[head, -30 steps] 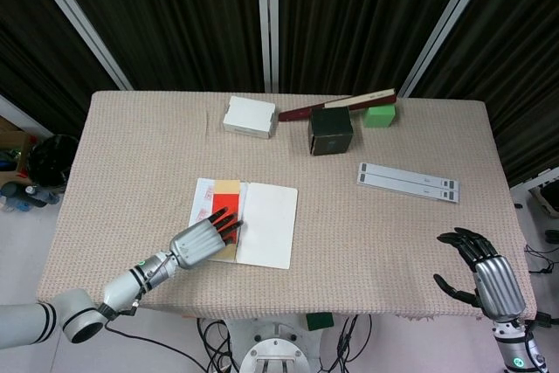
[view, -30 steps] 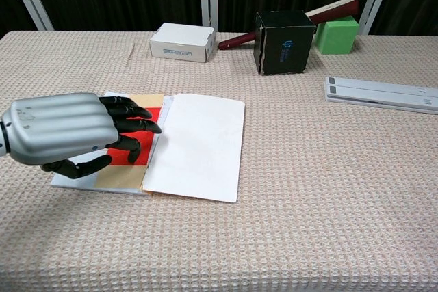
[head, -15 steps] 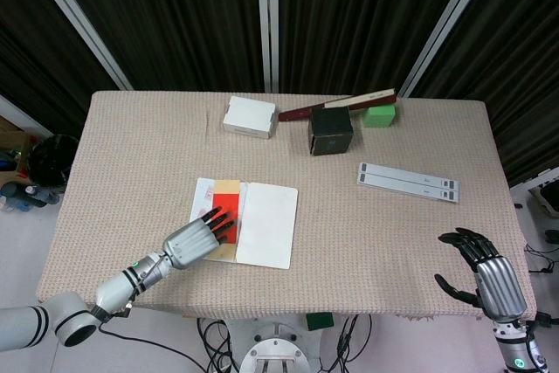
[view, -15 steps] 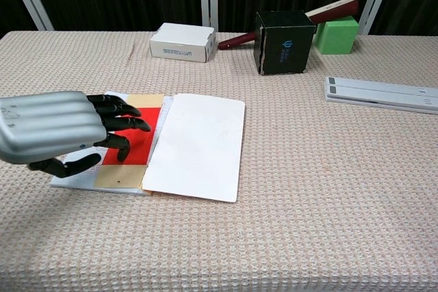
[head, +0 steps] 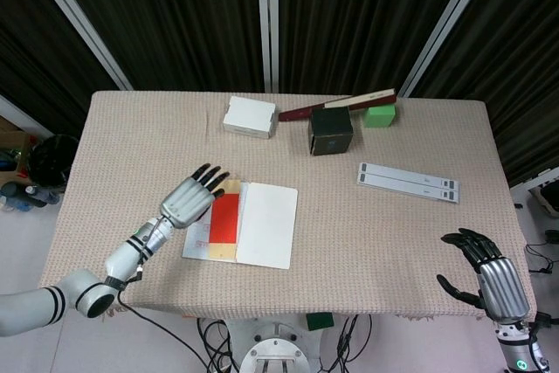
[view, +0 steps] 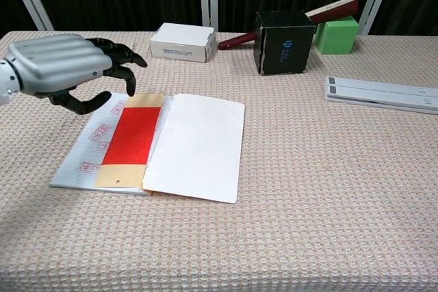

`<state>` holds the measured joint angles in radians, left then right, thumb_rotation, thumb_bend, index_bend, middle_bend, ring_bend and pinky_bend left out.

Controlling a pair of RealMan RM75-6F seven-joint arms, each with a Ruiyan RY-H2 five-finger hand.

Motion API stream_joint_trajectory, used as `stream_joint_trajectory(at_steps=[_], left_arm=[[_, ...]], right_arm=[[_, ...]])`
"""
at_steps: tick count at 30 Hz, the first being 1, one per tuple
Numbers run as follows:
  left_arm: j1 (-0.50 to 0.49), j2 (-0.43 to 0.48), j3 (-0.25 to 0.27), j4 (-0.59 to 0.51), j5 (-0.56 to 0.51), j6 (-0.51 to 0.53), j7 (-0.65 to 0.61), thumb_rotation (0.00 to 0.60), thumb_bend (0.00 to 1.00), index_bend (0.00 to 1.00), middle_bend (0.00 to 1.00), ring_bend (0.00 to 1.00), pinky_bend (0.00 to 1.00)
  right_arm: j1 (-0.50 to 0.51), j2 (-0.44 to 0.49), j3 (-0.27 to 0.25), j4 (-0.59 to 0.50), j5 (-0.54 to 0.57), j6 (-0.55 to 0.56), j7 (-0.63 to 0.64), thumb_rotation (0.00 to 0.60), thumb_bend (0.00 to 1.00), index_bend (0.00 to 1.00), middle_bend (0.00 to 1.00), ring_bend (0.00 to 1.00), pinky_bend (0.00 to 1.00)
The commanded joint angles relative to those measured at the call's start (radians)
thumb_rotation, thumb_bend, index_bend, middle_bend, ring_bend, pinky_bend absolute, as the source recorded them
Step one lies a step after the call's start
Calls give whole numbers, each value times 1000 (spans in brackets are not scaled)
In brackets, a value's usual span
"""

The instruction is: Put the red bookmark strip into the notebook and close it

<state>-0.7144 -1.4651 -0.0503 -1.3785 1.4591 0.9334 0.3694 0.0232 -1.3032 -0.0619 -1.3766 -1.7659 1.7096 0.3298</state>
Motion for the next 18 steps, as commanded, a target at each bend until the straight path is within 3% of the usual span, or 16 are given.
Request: stream_joint_trajectory(at_steps=[1, 18], left_arm=[[-12, -36, -22, 55, -60, -42, 9, 600, 579, 326, 68, 31, 99], [-32, -101, -30, 166, -147, -83, 47, 600, 578, 322, 68, 31, 98]], right_arm=[[0, -2, 1, 3, 3, -2, 4, 600, 176, 290, 267, 168, 231], [3, -3, 4, 7, 8, -11, 8, 600, 176, 290, 267, 168, 230]])
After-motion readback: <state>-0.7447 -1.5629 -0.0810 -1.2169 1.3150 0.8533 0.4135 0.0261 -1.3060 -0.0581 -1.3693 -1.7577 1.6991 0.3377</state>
